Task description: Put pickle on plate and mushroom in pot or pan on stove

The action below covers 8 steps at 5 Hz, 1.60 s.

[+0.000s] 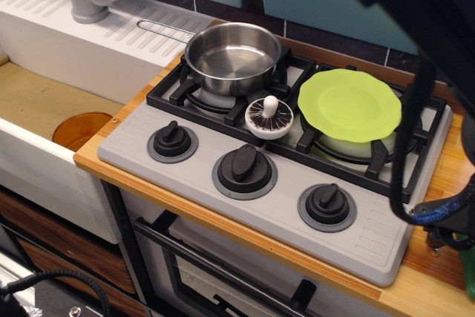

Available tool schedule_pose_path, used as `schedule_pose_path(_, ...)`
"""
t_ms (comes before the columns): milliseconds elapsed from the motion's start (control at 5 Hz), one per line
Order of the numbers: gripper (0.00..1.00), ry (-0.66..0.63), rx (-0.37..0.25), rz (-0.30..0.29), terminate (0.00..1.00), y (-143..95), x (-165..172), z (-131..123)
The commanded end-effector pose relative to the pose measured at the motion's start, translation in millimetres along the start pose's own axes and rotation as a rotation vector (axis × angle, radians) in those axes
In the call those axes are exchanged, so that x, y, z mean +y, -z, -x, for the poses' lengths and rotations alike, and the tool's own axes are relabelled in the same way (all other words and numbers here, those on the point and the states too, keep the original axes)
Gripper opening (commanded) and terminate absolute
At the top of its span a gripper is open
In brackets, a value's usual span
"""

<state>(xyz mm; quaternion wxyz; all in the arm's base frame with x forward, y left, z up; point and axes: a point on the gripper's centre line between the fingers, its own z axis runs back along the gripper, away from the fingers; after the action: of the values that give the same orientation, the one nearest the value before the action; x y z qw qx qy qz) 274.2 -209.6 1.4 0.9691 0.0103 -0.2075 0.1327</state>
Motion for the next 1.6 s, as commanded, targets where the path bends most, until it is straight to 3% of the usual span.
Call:
schedule_pose_path(0, 0.00, -0.010, 0.013, 0.005, 0.00, -2.4, -0.8, -1.1)
schedule_pose_path(400, 0.00, -0.005, 0.042, 0.003, 0.00, -14.2, 2.5, -11.2)
schedule_pose_path(800, 0.00, 0.045, 0.086, -0.010, 0.00, -35.6, 20.5, -44.8)
schedule_pose_path(1400, 0.00, 0.136, 0.114, 0.038, 0.00, -23.2, 62.5, -100.8)
